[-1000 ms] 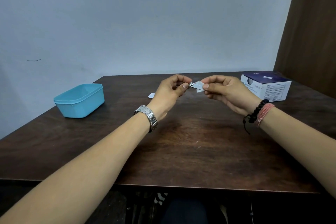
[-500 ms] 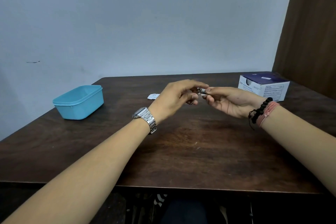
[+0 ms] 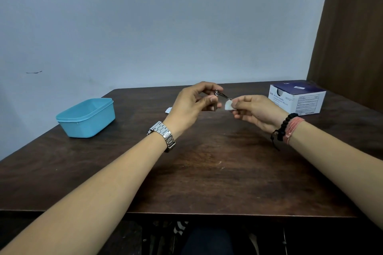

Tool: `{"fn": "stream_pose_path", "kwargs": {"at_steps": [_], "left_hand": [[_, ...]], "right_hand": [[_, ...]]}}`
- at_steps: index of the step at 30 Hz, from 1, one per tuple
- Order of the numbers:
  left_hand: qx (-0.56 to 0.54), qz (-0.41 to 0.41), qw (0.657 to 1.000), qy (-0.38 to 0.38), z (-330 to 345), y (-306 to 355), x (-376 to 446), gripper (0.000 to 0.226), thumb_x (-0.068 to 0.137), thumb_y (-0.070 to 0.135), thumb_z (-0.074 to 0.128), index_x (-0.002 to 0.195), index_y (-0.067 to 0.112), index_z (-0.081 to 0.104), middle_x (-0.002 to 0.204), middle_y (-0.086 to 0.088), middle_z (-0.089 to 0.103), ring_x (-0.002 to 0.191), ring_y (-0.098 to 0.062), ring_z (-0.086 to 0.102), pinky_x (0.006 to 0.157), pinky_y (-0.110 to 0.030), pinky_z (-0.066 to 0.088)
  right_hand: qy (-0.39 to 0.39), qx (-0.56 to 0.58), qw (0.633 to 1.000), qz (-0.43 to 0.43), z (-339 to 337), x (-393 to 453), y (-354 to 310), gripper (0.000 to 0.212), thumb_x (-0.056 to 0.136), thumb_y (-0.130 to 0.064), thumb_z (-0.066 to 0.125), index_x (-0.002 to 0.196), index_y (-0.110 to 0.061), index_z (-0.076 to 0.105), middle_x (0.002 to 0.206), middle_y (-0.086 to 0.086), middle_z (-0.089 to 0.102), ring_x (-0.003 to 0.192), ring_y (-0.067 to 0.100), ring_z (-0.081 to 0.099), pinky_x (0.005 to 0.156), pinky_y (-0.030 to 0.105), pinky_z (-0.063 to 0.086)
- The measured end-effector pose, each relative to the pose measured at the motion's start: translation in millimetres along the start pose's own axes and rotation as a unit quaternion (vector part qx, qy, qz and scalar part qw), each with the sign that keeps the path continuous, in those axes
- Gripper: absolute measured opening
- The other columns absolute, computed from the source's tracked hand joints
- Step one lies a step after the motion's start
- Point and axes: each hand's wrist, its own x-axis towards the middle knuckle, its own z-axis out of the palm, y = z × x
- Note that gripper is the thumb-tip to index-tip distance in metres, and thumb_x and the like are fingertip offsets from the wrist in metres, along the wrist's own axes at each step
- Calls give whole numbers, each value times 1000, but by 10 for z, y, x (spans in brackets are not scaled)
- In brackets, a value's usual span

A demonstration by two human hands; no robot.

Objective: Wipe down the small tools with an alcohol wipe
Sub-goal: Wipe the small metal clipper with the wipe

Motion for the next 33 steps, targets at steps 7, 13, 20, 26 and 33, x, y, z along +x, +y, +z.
{"fn": "stream_pose_path", "kwargs": {"at_steps": [7, 13, 20, 26, 33], "left_hand": [[-83, -40, 994, 58, -17, -56, 18, 19, 93, -3, 56, 99, 12, 65, 80, -1, 63, 78, -12, 68, 77, -23, 56], [-144, -68, 983, 96, -16, -61, 35, 9, 96, 6, 55, 95, 9, 63, 76, -2, 66, 67, -9, 61, 73, -20, 55], [-109, -75, 986, 104, -2, -68, 21, 8, 95, 14, 57, 93, 10, 64, 76, -2, 65, 65, -6, 59, 69, -20, 53], [-49, -60, 993, 91, 6, -90, 11, 8, 94, 16, 59, 90, 11, 64, 77, 0, 66, 65, -5, 60, 69, -20, 52], [-48, -54, 994, 87, -10, -109, 18, 6, 94, 15, 61, 91, 10, 63, 77, 1, 64, 66, -5, 60, 69, -19, 51]], "right_hand": [[-7, -16, 1000, -25, 50, -27, 7, 9, 92, 1, 57, 89, -5, 64, 83, 11, 65, 63, 8, 61, 62, 16, 55], [6, -36, 997, -63, 88, -52, -28, 10, 90, 2, 59, 84, -3, 64, 83, 10, 66, 65, 9, 63, 64, 16, 56], [23, -81, 990, -110, 102, -76, -49, 9, 89, 0, 62, 84, -6, 67, 78, 8, 67, 62, 9, 63, 64, 20, 56], [-8, -132, 980, -148, 155, -103, -57, 18, 91, 3, 57, 85, -12, 66, 60, -5, 65, 53, 3, 57, 57, 17, 53], [-15, -145, 978, -148, 142, -111, -46, 19, 91, 3, 57, 86, -13, 67, 70, 5, 64, 54, 2, 58, 58, 16, 53]]}}
